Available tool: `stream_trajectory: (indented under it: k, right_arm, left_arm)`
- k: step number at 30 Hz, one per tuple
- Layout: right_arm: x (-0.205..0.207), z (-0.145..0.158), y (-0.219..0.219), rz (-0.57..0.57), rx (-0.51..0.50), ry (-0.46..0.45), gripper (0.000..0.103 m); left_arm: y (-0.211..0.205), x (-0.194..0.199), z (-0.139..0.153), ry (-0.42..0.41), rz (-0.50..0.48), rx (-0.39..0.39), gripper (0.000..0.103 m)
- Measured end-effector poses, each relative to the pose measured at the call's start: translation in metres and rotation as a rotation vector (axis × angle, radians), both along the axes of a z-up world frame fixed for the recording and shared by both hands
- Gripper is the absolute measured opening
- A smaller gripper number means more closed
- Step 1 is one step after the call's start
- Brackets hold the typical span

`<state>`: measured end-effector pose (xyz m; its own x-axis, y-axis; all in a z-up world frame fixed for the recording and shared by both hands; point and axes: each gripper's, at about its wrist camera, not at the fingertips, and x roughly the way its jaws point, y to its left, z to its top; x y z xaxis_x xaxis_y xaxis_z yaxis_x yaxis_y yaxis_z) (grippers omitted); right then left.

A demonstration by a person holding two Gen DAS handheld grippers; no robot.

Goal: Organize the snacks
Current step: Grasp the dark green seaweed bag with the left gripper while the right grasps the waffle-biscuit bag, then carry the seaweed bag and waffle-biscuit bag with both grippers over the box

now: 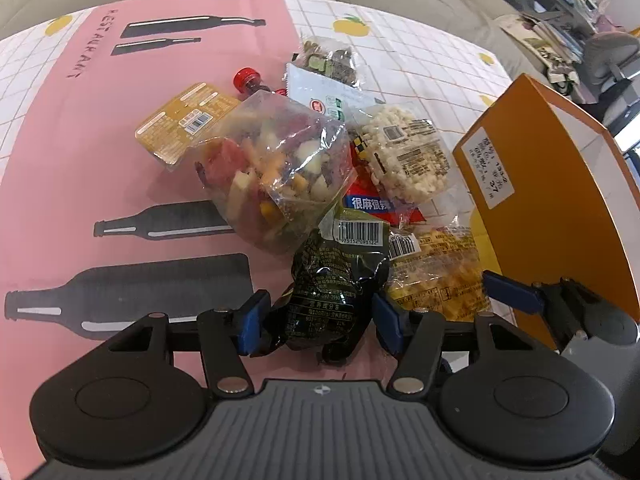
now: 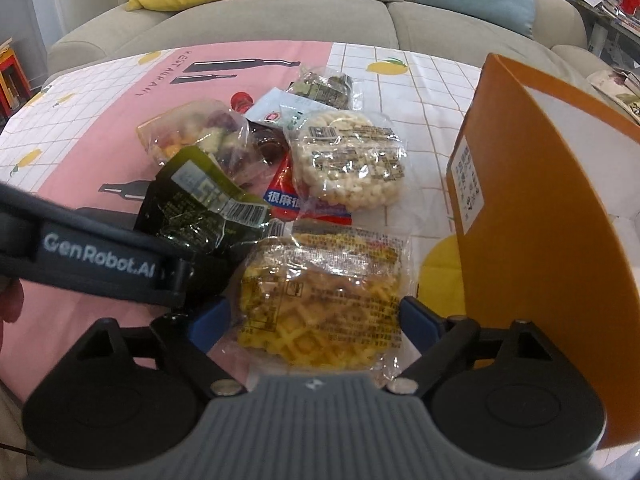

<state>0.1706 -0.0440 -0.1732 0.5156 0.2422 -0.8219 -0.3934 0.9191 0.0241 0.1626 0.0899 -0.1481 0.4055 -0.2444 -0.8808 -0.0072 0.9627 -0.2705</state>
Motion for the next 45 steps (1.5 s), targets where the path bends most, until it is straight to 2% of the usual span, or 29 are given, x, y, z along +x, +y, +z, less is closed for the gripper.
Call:
stream_trajectory:
  k: [4, 6, 15, 26, 38, 45]
  right_arm:
    - [-0.001, 0.000, 0.000, 0.004, 0.000, -0.004, 0.081]
    - [-0.001, 0.000, -0.002, 0.000, 0.008, -0.002, 0.077]
    - [-0.007, 0.006, -0.002, 0.019, 0.023, -0.012, 0.064]
    - [-0.021, 0.024, -0.006, 0.031, 0.082, -0.012, 0.060]
    - [-0.046, 0.087, -0.029, 0.030, 0.147, -0.075, 0.060]
    - [-0.061, 0.128, -0.053, 0.021, 0.170, -0.133, 0.060]
  left_arm:
    - [-0.009, 0.000, 0.002, 0.004, 0.003, 0.043, 0.060]
    - [-0.009, -0.003, 0.003, 0.003, 0.014, 0.055, 0.051]
    - [0.003, -0.020, 0.014, -0.013, 0.108, 0.060, 0.049]
    - [0.004, -0.035, 0.045, -0.030, 0.157, 0.097, 0.048]
    - [-0.009, -0.061, 0.105, -0.137, 0.179, 0.117, 0.048]
    - [-0.024, -0.072, 0.143, -0.217, 0.159, 0.081, 0.047]
